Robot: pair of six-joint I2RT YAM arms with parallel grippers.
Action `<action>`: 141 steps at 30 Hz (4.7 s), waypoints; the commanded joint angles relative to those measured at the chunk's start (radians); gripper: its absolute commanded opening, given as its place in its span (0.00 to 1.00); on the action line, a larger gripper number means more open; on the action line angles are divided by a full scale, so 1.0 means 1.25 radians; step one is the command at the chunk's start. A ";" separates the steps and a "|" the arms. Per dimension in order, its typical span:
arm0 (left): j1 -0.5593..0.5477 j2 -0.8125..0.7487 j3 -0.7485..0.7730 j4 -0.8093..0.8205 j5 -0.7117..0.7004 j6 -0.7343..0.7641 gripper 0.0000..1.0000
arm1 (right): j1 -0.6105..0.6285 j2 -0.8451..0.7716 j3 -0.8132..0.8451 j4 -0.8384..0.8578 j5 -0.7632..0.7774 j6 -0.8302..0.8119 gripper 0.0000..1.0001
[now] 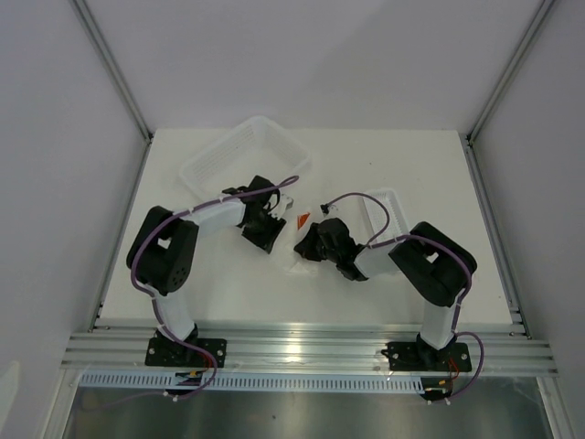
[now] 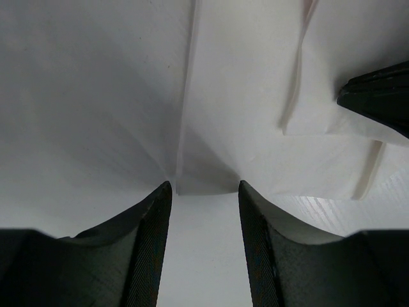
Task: Place the utensils on the paper napkin and roll it up
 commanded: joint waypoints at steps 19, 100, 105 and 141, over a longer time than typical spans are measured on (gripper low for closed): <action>0.047 0.034 0.025 -0.032 0.202 -0.075 0.46 | 0.016 -0.032 -0.045 -0.062 0.020 -0.033 0.00; -0.072 0.041 0.201 -0.025 0.215 -0.037 0.01 | -0.035 -0.152 0.015 -0.233 -0.015 -0.039 0.00; -0.072 0.039 0.200 -0.026 0.207 -0.031 0.01 | -0.051 -0.176 0.013 -0.250 -0.015 -0.049 0.00; -0.124 0.089 0.267 0.078 0.450 -0.071 0.01 | -0.105 -0.086 -0.049 -0.103 -0.107 -0.028 0.00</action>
